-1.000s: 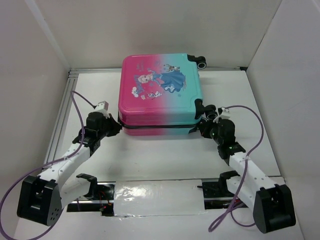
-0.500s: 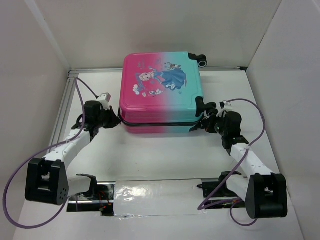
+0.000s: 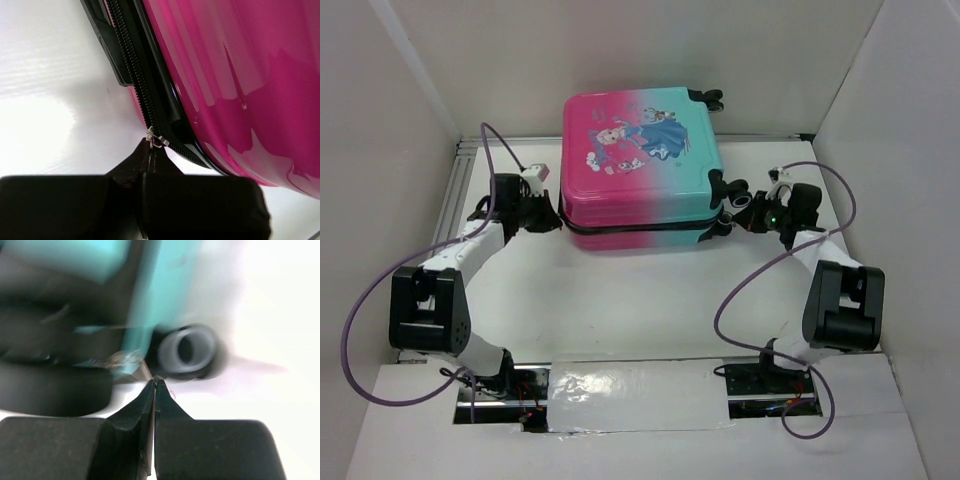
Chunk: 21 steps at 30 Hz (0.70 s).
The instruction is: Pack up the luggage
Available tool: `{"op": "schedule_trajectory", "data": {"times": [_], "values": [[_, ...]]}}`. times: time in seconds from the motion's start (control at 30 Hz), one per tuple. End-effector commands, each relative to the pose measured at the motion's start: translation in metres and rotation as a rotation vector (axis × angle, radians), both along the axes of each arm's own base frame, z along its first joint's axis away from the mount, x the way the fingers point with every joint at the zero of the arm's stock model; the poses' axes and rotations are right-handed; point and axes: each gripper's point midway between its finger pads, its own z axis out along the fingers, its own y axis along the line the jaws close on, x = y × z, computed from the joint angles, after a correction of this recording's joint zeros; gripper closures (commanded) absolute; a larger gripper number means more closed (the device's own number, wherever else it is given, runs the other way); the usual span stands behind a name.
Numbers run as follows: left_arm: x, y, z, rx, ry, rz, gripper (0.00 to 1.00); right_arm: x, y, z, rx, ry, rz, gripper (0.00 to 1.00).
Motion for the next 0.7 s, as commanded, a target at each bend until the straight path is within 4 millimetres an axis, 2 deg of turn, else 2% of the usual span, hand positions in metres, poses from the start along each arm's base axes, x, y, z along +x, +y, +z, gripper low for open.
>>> {"op": "schedule_trajectory", "data": {"times": [0.0, 0.03, 0.07, 0.13, 0.17, 0.2, 0.23, 0.33, 0.37, 0.43, 0.47, 0.5, 0.53, 0.57, 0.6, 0.63, 0.67], "values": [[0.042, 0.089, 0.029, 0.196, -0.136, 0.217, 1.00, 0.038, -0.078, 0.018, -0.092, -0.040, -0.231, 1.00], [0.047, 0.088, 0.034, 0.197, -0.151, 0.200, 1.00, 0.042, -0.085, 0.018, -0.081, -0.024, -0.250, 1.00], [0.048, 0.088, 0.030, 0.189, -0.141, 0.179, 1.00, 0.053, -0.090, 0.020, -0.056, -0.019, -0.230, 1.00], [0.054, 0.092, 0.036, 0.192, -0.151, 0.140, 1.00, 0.059, -0.091, 0.013, -0.036, 0.021, -0.190, 1.00], [0.057, 0.098, 0.029, 0.185, -0.130, 0.133, 1.00, 0.070, -0.091, 0.011, -0.025, 0.028, -0.160, 1.00], [0.055, 0.093, 0.025, 0.167, -0.106, 0.075, 1.00, 0.071, -0.090, 0.007, -0.018, 0.045, -0.141, 1.00], [0.063, 0.089, 0.036, 0.161, -0.125, 0.040, 1.00, 0.075, -0.088, 0.006, -0.019, 0.036, -0.116, 1.00], [0.068, 0.081, 0.025, 0.154, -0.096, -0.065, 1.00, 0.081, -0.064, 0.004, -0.013, 0.022, -0.011, 1.00], [0.065, 0.074, 0.023, 0.152, -0.083, -0.100, 1.00, 0.082, -0.050, 0.005, -0.027, 0.014, 0.031, 1.00], [0.065, 0.060, 0.023, 0.176, -0.109, -0.172, 1.00, 0.081, -0.037, 0.003, -0.055, -0.004, 0.103, 0.98], [0.058, 0.055, 0.013, 0.179, -0.088, -0.193, 1.00, 0.075, -0.028, -0.001, -0.042, -0.004, 0.142, 0.94], [0.055, 0.046, 0.008, 0.185, -0.083, -0.224, 1.00, 0.063, -0.011, 0.006, -0.003, -0.032, 0.212, 0.89], [0.051, 0.042, 0.007, 0.197, -0.089, -0.247, 1.00, 0.058, -0.005, 0.011, 0.001, -0.084, 0.262, 0.83], [0.046, 0.041, -0.002, 0.205, -0.067, -0.249, 1.00, 0.049, 0.011, 0.015, 0.014, -0.124, 0.333, 0.74], [0.047, 0.043, -0.003, 0.217, -0.064, -0.239, 1.00, 0.030, 0.024, 0.014, 0.024, -0.144, 0.377, 0.71], [0.048, 0.048, -0.004, 0.237, -0.059, -0.222, 1.00, 0.026, 0.031, 0.013, 0.002, -0.160, 0.381, 0.69], [0.051, 0.048, -0.010, 0.235, -0.045, -0.223, 1.00, 0.023, 0.048, 0.016, -0.027, -0.211, 0.414, 0.69]]}}
